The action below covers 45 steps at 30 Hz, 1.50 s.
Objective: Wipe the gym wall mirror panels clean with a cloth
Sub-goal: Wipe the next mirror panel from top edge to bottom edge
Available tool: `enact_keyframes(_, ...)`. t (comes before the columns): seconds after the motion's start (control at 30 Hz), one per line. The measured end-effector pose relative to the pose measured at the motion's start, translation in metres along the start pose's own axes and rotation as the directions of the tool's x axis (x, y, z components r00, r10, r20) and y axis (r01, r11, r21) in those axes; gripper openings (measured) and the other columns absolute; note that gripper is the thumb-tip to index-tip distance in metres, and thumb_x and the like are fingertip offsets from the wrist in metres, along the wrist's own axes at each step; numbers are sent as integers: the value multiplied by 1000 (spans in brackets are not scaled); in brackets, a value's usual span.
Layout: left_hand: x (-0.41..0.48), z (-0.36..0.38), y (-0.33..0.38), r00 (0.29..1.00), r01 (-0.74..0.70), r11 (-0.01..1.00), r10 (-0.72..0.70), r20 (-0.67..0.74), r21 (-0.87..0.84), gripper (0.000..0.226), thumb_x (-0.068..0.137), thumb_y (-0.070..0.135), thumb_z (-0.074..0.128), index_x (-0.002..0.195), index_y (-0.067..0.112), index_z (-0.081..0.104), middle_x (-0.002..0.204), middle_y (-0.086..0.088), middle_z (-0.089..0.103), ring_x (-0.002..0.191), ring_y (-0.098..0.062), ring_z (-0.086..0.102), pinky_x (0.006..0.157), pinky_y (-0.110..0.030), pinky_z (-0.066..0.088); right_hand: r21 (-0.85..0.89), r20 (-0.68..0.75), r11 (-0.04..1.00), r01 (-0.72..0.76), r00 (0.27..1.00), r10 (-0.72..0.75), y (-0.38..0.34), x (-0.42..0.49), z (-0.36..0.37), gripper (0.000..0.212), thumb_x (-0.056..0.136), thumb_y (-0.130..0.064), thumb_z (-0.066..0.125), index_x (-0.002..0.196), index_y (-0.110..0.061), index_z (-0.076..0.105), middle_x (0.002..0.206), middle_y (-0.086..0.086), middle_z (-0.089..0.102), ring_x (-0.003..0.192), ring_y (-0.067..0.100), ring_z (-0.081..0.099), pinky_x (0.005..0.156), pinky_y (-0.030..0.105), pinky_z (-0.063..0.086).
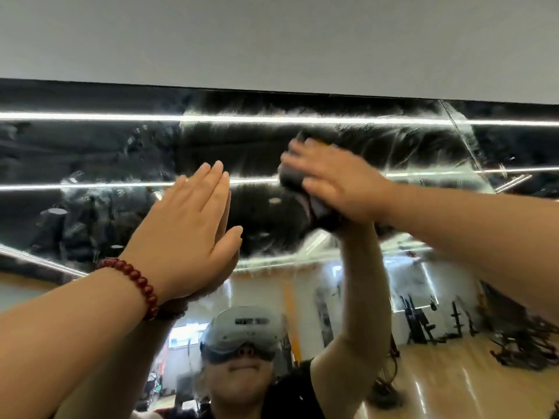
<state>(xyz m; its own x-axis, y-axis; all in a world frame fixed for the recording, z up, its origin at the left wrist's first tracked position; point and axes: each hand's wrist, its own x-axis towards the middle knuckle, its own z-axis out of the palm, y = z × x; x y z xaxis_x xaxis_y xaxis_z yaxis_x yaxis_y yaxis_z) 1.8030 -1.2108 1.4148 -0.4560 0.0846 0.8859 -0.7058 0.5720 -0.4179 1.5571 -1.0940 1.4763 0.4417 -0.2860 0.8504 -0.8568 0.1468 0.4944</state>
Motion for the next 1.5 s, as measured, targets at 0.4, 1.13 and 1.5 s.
enact_keyframes(0.4,13,13,22,999,-2,999,4,-54,35,92,83,66,4,157,12,6,164,-3,-1,148,-10,-7,119,-29,-6,-22,130,938,347,931,-341,11,-41,6,57,100,-45,30,153,-25,31,162,0,24,150,16,12,119,26,1)
enact_keyframes(1.13,33,38,56,984,-17,999,26,-176,48,81,93,58,19,155,5,23,162,-7,16,150,-16,11,120,-30,3,-94,-124,880,-466,882,455,115,41,-13,66,98,-47,17,156,-17,28,165,7,14,151,29,13,121,44,15)
enact_keyframes(1.5,43,30,101,990,-66,996,72,-120,56,83,91,58,21,152,1,26,160,-14,22,148,-22,18,120,-30,6,-26,86,995,93,992,-91,82,-65,-16,53,105,-39,30,156,-32,19,165,-4,11,152,15,4,119,31,-1)
